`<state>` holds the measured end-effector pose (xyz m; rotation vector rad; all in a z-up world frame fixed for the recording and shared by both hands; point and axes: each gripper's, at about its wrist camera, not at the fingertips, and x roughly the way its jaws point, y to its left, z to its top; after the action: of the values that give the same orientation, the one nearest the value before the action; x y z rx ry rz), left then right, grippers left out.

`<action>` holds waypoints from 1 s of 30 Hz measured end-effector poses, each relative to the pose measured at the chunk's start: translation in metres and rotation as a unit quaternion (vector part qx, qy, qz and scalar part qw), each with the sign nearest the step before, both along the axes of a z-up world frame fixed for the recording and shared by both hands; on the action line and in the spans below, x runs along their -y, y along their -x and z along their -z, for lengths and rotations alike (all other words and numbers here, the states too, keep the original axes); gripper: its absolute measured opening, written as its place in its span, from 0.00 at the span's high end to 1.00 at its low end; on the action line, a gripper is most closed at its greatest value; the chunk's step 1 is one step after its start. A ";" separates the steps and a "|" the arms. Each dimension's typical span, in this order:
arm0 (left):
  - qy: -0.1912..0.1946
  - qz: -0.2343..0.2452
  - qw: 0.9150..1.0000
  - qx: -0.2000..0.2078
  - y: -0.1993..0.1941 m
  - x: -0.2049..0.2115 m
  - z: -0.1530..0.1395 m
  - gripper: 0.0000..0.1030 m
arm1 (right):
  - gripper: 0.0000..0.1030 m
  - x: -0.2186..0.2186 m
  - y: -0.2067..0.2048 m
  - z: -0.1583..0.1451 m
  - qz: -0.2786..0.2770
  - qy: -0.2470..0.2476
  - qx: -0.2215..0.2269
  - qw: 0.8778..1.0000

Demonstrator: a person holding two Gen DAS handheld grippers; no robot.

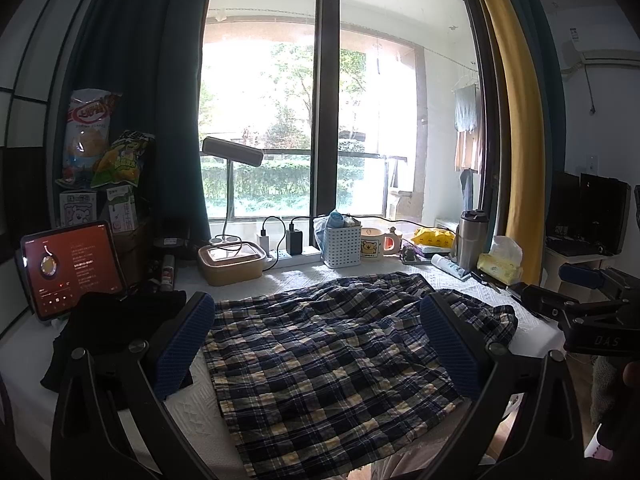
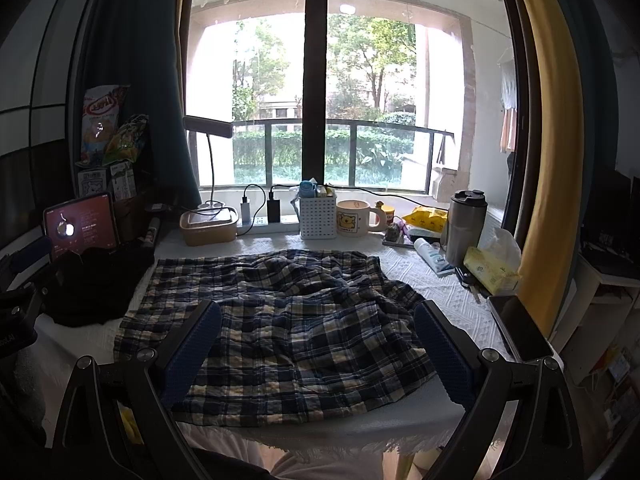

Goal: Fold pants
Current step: 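Move both grippers toward the waistband edge of the plaid pants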

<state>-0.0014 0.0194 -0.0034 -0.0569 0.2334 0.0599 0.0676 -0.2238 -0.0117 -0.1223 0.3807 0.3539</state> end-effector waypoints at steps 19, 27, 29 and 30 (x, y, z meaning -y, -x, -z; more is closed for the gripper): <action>-0.004 -0.023 0.996 -0.081 -0.054 -0.026 0.039 0.02 | 0.05 -0.009 -0.060 0.023 0.007 0.054 -0.031 0.998; 0.014 -0.033 0.991 -0.129 -0.101 -0.054 0.059 0.02 | 0.05 -0.018 -0.111 0.039 0.007 0.082 -0.050 0.995; 0.022 -0.037 0.989 -0.143 -0.113 -0.060 0.064 0.02 | 0.05 -0.020 -0.122 0.043 0.007 0.091 -0.051 0.994; 0.025 -0.039 0.988 -0.149 -0.119 -0.062 0.066 0.02 | 0.05 -0.021 -0.128 0.044 0.006 0.095 -0.052 0.994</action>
<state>0.1178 0.0817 -0.0697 -0.1063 0.5319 0.1403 0.1952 -0.2032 -0.0562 -0.2890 0.5181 0.3125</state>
